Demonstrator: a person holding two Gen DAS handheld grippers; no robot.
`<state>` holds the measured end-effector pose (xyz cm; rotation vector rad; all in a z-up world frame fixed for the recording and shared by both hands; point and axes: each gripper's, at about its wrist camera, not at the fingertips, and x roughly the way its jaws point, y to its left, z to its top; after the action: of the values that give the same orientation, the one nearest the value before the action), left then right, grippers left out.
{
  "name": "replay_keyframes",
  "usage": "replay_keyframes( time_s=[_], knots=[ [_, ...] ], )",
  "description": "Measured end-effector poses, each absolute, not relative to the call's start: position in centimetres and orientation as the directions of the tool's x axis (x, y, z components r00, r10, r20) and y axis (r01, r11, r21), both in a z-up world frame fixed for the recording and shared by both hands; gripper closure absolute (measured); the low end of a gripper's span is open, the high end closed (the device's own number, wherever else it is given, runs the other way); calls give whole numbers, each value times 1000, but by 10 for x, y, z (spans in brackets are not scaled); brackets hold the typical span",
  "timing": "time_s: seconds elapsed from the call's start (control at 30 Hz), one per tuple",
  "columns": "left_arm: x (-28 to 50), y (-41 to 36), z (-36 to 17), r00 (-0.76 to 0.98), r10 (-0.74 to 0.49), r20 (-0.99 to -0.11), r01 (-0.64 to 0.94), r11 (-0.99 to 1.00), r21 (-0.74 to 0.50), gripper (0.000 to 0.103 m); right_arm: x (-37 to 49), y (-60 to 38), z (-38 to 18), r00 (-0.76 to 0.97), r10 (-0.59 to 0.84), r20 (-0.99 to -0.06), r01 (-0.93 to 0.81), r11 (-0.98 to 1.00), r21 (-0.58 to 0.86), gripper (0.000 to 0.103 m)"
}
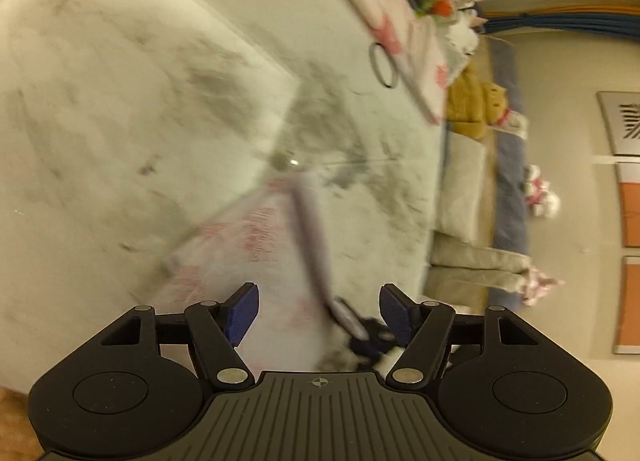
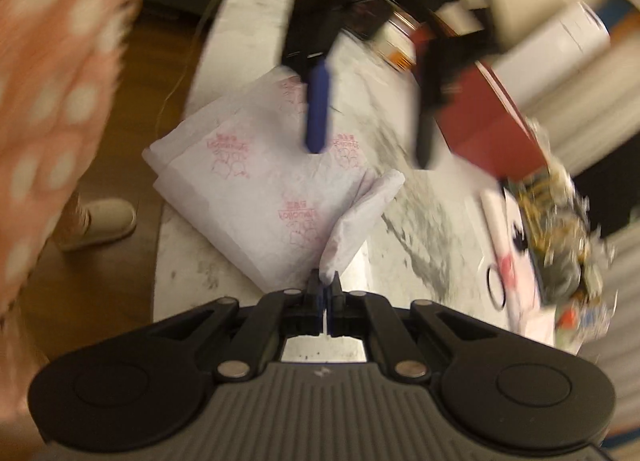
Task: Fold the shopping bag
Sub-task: 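Fold the lifted edge over onto the bag with the right gripper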
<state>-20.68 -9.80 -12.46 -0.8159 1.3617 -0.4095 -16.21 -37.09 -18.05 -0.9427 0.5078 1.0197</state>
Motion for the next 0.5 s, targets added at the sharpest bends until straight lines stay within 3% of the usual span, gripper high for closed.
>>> replay_keyframes(
  time_s=[0.07,0.13,0.4,0.5],
  knots=[
    [-204,-97,-125,224,-688,-690,-178,667,-724,36,-154,-367,-175,449,474,-758,-893,270,-360,102],
    [-201,-100,-122,243,-672,-699,-163,682,-713,36,-156,-366,-176,465,468,-752,-885,254,-389,102],
    [-196,-94,-127,272,-700,-660,-216,624,-751,36,-187,-381,-201,533,495,-686,-761,-74,-644,101],
    [-194,-94,-127,269,-699,-663,-222,625,-748,36,-190,-381,-205,539,495,-681,-715,-157,-681,100]
  ],
)
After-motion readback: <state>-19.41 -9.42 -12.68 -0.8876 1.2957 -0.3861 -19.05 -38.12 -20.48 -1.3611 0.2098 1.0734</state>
